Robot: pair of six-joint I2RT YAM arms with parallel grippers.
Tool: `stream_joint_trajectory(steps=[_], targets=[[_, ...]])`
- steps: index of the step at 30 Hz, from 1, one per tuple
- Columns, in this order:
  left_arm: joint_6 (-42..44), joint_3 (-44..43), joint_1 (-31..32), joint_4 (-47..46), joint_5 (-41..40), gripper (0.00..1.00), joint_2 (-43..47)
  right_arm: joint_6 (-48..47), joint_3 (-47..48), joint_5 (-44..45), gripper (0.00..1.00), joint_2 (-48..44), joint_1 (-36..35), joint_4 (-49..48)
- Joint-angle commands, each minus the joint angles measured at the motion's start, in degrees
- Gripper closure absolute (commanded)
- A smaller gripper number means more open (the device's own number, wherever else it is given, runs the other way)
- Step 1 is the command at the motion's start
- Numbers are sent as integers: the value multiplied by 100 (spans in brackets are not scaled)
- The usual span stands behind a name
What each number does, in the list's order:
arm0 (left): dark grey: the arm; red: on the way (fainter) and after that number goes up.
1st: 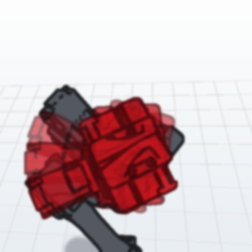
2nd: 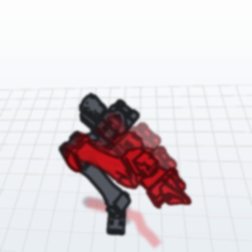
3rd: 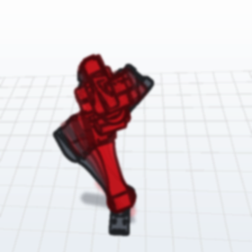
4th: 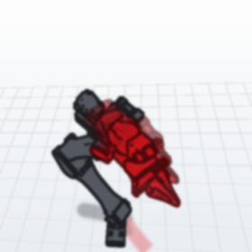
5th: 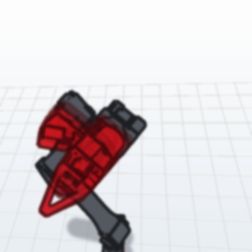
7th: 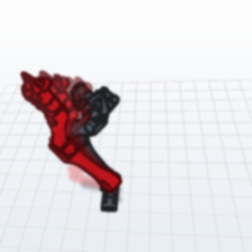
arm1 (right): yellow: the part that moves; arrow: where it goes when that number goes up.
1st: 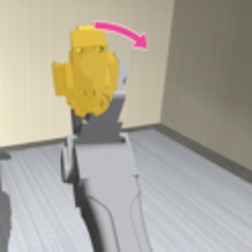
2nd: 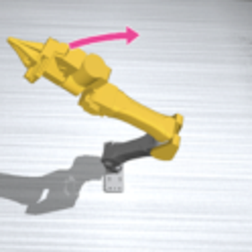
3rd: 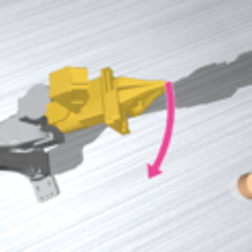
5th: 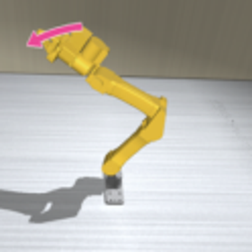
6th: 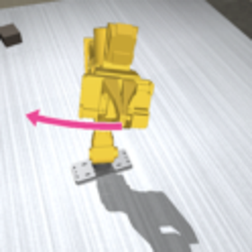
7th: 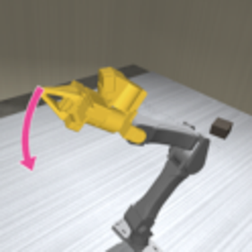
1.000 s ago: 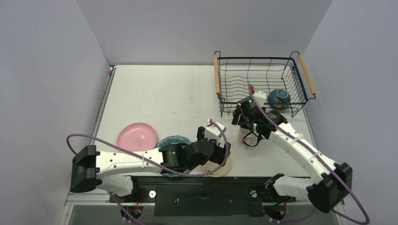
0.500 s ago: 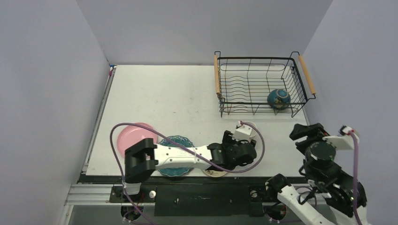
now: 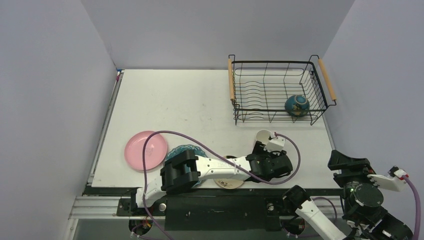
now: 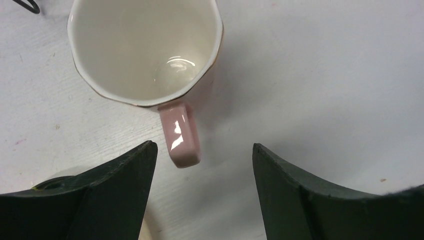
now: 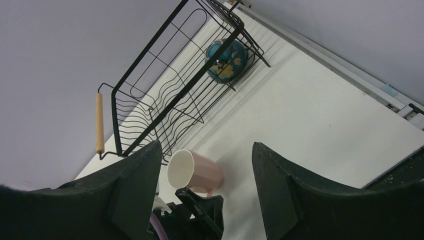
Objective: Load the mixed dishes into the dish rack
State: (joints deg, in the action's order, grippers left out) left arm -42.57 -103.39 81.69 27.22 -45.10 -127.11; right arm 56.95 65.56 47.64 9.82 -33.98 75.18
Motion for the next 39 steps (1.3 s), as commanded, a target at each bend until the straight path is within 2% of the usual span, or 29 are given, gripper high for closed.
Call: stream_joint_trajectory(steps=[1, 6, 17, 23, 25, 27, 28, 31, 39], targets=[[58, -605, -31, 179, -388, 34, -226, 503, 198, 479, 38, -195, -443, 458], [115, -1020, -89, 342, -581, 40, -525, 821, 219, 674, 39, -453, -719, 730], [68, -935, -321, 316, -666, 48, -620, 777, 93, 524, 39, -86, -753, 707], [248, -595, -499, 46, -543, 64, -475, 736, 32, 412, 39, 57, -759, 562], [436, -370, -544, -204, -422, 74, -351, 745, 7, 415, 39, 58, -758, 540], [659, -100, -589, -462, -205, 97, -170, 759, -30, 401, 39, 69, -757, 530], [726, 13, -620, -555, -48, 99, -93, 768, -33, 398, 39, 80, -752, 523], [1129, 683, -663, -1109, 330, 100, 419, 748, -39, 374, 39, 152, -754, 500], [1807, 2245, -799, -2146, 2661, 100, 2258, 360, -269, 128, 39, 564, -757, 242]])
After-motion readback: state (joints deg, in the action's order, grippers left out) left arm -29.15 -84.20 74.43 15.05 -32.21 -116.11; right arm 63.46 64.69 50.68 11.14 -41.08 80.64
